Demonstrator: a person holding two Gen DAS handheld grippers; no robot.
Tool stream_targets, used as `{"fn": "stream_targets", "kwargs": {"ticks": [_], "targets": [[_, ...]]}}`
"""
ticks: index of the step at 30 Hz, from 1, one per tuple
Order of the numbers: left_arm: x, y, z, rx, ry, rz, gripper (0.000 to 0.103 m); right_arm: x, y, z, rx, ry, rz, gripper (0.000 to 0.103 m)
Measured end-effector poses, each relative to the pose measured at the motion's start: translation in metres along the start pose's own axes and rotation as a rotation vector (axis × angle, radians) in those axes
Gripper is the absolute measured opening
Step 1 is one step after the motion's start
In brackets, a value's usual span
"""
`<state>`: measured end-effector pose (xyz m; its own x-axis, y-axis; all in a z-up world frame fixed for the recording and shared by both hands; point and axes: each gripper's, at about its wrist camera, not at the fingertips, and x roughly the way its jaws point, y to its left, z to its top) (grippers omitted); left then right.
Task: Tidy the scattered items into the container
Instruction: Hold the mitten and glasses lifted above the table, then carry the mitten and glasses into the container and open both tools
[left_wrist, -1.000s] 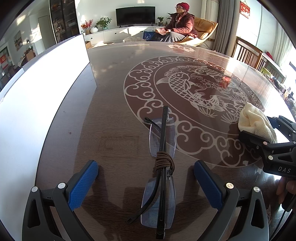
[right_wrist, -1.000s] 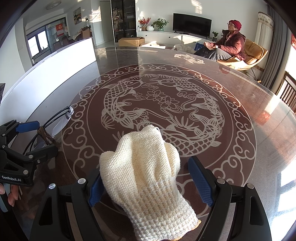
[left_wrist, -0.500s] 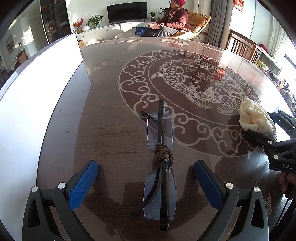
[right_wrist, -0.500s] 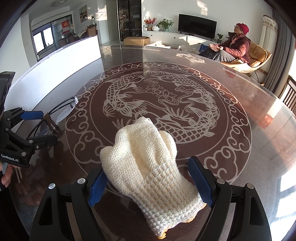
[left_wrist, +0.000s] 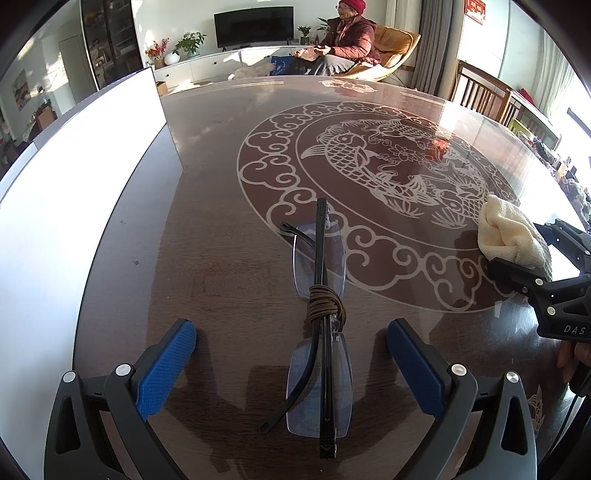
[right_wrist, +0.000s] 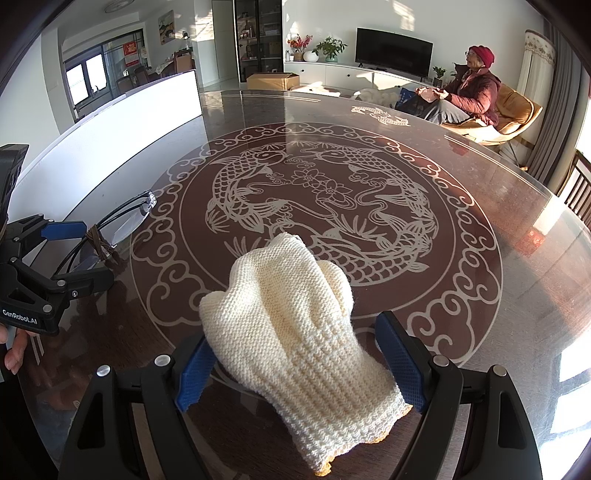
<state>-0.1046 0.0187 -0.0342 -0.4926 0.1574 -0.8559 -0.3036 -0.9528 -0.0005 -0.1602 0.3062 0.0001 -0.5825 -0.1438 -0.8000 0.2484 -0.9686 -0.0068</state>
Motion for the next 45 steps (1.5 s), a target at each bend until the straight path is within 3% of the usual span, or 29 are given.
{"fn": "stream_targets", "kwargs": {"ticks": [5,8,12,17,18,19,20,21,23,29,33,40,45], "targets": [[-0.001,0.006,0.002,0.074,0.039,-0.046,0.103,0.001,0.000,0.001,-0.045,0.019,0.031,0.084],[-0.003,0.006,0.000,0.075,0.016,-0.045,0.103,-0.001,-0.006,0.001,-0.100,0.062,0.077,0.084],[0.000,0.002,0.000,0.080,-0.024,-0.049,0.103,-0.006,-0.011,-0.010,-0.147,0.004,0.114,0.084],[0.003,-0.002,0.004,0.080,-0.024,-0.050,0.103,-0.004,-0.012,-0.008,-0.157,0.010,0.122,0.084],[0.001,-0.003,0.005,0.084,-0.022,-0.053,0.096,-0.004,-0.011,-0.007,-0.160,0.016,0.123,0.081],[-0.004,-0.002,0.006,0.084,-0.034,-0.055,0.063,-0.005,-0.009,-0.006,-0.158,0.020,0.123,0.079],[-0.009,0.000,0.007,0.069,-0.038,-0.060,0.038,-0.007,-0.009,-0.004,-0.143,0.017,0.110,0.048],[-0.013,0.005,0.007,0.042,-0.031,-0.092,0.009,-0.011,-0.010,-0.001,-0.113,0.016,0.097,0.028],[-0.017,0.014,0.002,-0.023,-0.030,-0.147,0.010,-0.020,-0.011,0.000,-0.041,0.016,0.118,0.028],[-0.047,0.004,-0.010,-0.016,-0.072,-0.164,0.010,-0.056,0.002,-0.015,0.040,-0.020,0.125,0.028],[-0.054,0.001,-0.027,-0.041,-0.057,-0.191,0.010,-0.064,0.015,-0.034,0.077,-0.011,0.170,0.028],[-0.082,0.001,-0.051,-0.095,-0.088,-0.217,0.010,-0.074,0.063,-0.037,0.016,-0.026,0.246,0.028],[-0.127,0.045,-0.048,-0.187,-0.160,-0.248,0.010,-0.083,0.106,-0.001,-0.053,-0.056,0.317,0.028]]}}
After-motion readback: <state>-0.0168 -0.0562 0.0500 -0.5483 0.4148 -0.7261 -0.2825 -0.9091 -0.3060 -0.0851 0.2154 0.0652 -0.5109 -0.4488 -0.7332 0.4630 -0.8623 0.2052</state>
